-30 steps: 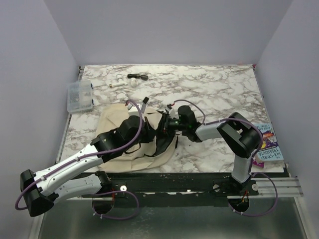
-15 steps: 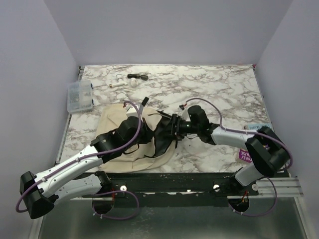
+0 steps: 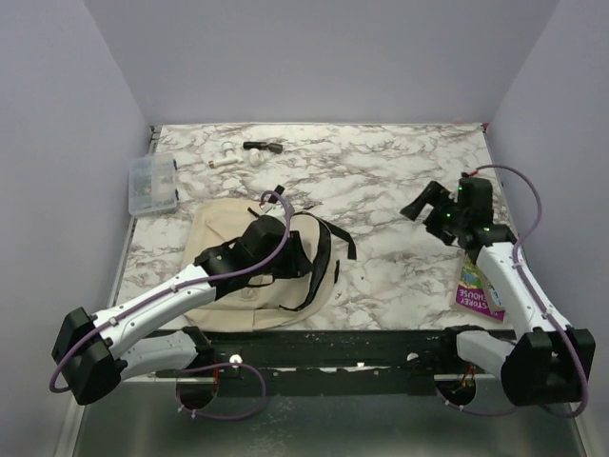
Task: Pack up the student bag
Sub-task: Pick up the book from the center of the board.
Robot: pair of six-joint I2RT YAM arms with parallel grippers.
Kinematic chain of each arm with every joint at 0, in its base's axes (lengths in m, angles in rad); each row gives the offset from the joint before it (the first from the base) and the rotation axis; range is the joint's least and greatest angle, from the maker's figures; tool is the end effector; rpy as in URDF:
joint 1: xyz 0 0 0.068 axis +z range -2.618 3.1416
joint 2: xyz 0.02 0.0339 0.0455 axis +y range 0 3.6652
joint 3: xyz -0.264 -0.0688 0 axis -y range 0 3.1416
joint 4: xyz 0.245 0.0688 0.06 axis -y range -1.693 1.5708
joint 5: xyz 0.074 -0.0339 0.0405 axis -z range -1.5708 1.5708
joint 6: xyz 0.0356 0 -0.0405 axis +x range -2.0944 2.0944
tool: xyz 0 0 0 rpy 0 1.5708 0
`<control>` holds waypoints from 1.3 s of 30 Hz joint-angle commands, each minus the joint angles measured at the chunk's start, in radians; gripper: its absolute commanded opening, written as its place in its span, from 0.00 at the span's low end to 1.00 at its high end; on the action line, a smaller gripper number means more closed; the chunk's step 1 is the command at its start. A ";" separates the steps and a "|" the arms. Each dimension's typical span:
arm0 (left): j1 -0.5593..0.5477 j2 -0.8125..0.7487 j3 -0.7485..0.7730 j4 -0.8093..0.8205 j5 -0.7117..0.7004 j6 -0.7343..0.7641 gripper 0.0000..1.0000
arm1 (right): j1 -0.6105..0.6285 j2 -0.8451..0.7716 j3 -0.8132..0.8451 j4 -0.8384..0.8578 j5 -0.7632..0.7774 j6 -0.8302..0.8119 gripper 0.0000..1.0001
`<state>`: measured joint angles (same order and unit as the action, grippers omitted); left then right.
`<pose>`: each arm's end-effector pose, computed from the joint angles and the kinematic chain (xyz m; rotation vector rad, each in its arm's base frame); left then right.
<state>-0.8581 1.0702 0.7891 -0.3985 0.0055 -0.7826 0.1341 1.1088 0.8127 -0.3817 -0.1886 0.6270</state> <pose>0.1506 -0.1746 0.2659 0.0939 2.4029 -0.8446 0.2360 0.0386 0.2674 0.4614 2.2623 0.6127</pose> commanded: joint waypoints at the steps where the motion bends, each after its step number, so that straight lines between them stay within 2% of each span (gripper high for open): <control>1: 0.014 -0.024 0.025 0.026 0.146 0.047 0.55 | -0.277 -0.002 0.000 -0.140 0.059 -0.029 0.99; 4: 0.016 -0.058 0.053 0.029 0.219 0.074 0.74 | -0.546 0.011 -0.030 -0.111 -0.013 0.001 1.00; 8: 0.018 -0.099 0.090 0.028 0.323 0.107 0.98 | -0.715 0.015 -0.050 -0.100 0.071 0.052 1.00; 17: 0.017 -0.159 0.125 -0.004 0.503 0.135 0.98 | -1.051 -0.140 -0.175 -0.094 0.217 0.085 1.00; 25: 0.017 -0.232 0.050 -0.001 0.555 0.111 0.98 | -1.265 -0.120 -0.262 -0.067 0.120 0.105 1.00; 35: 0.018 -0.272 0.036 0.001 0.558 0.101 0.98 | -1.291 -0.073 -0.319 0.025 0.054 0.095 1.00; 39: 0.017 -0.263 0.038 -0.007 0.554 0.109 0.98 | -1.293 -0.033 -0.342 0.108 -0.103 0.064 0.98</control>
<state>-0.8444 0.8082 0.8257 -0.3985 0.5350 -0.6800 -1.1515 1.0431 0.4992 -0.3756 -0.1383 0.7200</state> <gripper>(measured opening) 0.984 0.994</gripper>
